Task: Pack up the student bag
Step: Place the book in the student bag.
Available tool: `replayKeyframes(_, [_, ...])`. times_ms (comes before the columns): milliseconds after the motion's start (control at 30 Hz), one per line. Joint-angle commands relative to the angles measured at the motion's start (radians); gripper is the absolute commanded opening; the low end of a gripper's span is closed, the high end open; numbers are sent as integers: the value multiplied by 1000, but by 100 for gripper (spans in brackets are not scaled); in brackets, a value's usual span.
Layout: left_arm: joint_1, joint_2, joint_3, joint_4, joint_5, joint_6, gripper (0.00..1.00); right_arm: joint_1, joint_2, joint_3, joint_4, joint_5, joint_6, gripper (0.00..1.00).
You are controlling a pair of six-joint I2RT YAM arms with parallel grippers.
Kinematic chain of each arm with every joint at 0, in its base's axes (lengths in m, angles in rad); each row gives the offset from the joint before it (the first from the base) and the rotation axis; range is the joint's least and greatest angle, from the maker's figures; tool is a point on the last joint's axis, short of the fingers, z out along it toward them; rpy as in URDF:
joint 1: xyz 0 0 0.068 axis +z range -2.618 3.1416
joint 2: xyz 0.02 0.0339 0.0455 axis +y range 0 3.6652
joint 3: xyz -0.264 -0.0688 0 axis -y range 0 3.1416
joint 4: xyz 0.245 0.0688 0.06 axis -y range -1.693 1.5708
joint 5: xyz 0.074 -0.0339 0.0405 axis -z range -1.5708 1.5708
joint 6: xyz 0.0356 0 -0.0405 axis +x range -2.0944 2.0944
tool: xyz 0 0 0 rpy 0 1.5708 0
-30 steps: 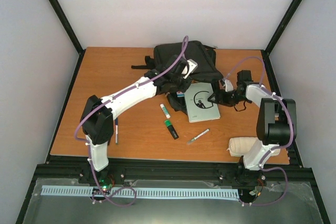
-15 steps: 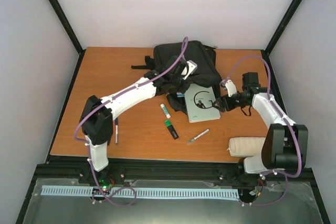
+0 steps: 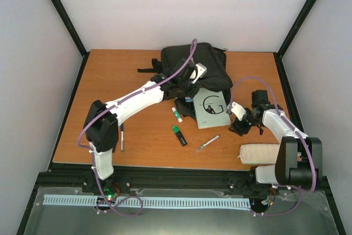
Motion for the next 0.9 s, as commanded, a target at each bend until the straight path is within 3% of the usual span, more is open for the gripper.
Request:
replayKeyframes(0, [-1, -62, 22, 40, 22, -7, 1, 10, -21, -25, 102, 58, -73, 69])
replayKeyframes(167, [-1, -65, 21, 38, 20, -6, 1, 27, 23, -37, 166, 76, -79, 63])
replayKeyframes(433, [-1, -61, 13, 38, 20, -9, 1, 63, 83, -3, 247, 49, -7, 42])
replayKeyframes(867, [-1, -52, 16, 45, 40, -21, 1, 177, 165, 63, 412, 77, 161, 30])
